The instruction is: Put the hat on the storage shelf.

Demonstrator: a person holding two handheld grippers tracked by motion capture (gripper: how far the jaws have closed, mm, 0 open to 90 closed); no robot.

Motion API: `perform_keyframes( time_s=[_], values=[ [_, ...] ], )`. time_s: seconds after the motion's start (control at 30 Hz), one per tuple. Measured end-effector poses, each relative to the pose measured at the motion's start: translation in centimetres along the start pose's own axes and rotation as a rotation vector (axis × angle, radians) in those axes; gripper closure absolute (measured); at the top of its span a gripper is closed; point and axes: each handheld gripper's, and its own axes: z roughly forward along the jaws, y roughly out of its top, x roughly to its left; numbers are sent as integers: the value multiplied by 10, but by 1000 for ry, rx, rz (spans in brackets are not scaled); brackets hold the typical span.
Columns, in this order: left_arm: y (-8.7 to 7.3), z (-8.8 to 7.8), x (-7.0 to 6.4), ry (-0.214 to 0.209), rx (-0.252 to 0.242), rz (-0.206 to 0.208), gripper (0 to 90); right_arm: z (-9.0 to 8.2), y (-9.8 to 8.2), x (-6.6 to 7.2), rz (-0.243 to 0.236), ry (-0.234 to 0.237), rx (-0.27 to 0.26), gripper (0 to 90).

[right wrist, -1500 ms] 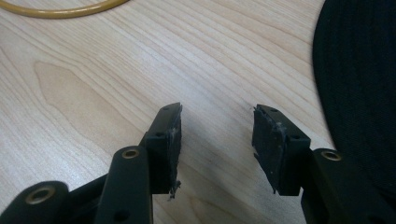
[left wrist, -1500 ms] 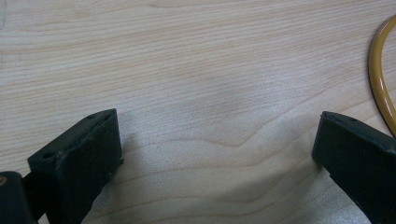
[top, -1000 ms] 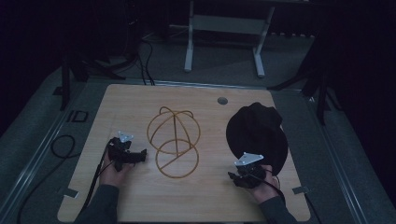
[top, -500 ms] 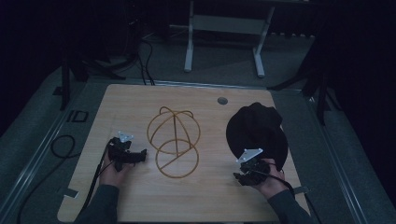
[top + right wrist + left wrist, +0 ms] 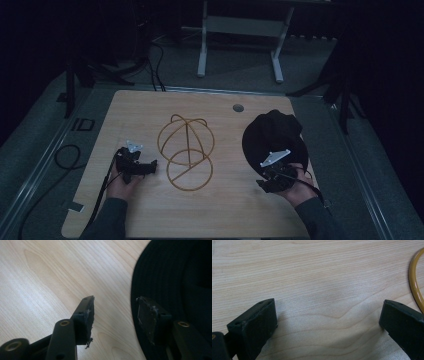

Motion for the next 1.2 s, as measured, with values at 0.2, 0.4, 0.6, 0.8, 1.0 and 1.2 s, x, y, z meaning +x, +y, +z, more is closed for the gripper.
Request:
perform_keyframes(
  time_s=[0.2, 0.4, 0.6, 0.8, 1.0, 1.2],
  values=[
    [0, 0, 0, 0, 0, 0, 16, -10, 4, -11, 42, 8, 20, 446],
    [0, 0, 0, 0, 0, 0, 16, -18, 5, -17, 50, 1, 24, 445],
    [0, 0, 0, 0, 0, 0, 16, -28, 3, -27, 88, -1, 23, 445],
    [0, 0, 0, 0, 0, 0, 15, -38, -5, -38, 144, -23, 29, 445],
    [0, 0, 0, 0, 0, 0, 15, -45, -11, -44, 172, -33, 40, 446],
    [0, 0, 0, 0, 0, 0, 15, -52, -17, -52, 207, -54, 47, 449]
  ],
)
